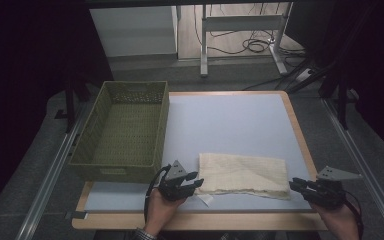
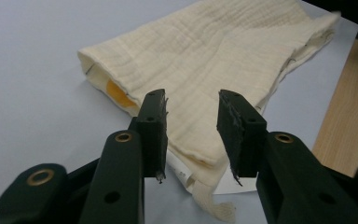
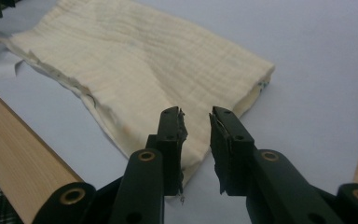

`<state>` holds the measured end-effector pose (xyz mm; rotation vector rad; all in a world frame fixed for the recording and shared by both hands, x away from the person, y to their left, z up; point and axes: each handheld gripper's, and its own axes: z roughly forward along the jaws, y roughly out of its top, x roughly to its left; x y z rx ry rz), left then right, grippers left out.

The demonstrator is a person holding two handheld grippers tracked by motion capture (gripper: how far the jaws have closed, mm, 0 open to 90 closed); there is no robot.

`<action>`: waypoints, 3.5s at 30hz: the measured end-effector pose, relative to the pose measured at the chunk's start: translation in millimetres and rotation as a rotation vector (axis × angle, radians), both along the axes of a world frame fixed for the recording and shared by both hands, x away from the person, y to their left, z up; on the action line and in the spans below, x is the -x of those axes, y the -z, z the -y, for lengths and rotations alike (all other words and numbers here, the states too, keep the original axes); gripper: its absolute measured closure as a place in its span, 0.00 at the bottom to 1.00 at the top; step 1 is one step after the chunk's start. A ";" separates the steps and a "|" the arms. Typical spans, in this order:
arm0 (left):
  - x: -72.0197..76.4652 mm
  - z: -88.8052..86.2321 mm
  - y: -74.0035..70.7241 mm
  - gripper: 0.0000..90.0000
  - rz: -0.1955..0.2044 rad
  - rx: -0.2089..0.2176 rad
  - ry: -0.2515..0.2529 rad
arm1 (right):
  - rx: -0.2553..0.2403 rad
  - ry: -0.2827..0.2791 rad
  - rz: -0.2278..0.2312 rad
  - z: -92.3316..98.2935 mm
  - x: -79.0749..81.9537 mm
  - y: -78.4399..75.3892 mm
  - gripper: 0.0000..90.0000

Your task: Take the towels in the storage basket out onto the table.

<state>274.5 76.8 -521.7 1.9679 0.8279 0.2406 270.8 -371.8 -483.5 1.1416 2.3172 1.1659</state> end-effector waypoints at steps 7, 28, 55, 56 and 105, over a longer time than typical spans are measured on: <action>-2.1 13.2 10.5 0.69 -0.028 -0.050 0.059 | 0.007 -0.029 -0.028 -9.7 -5.1 5.2 0.79; 8.9 14.4 12.0 0.94 -0.085 -0.122 0.132 | 0.023 -0.027 -0.051 -11.5 -2.6 25.0 0.71; -87.8 38.4 9.2 0.48 -0.015 -0.249 -0.173 | 0.082 0.109 -0.029 -22.9 -83.9 28.9 0.71; -89.0 38.8 10.9 0.50 -0.023 -0.252 -0.170 | 0.108 0.108 -0.034 -24.5 -84.2 30.9 0.79; -91.1 21.8 21.7 0.32 -0.057 -0.194 -0.225 | 0.075 -0.008 -0.055 -45.0 -86.4 18.8 0.60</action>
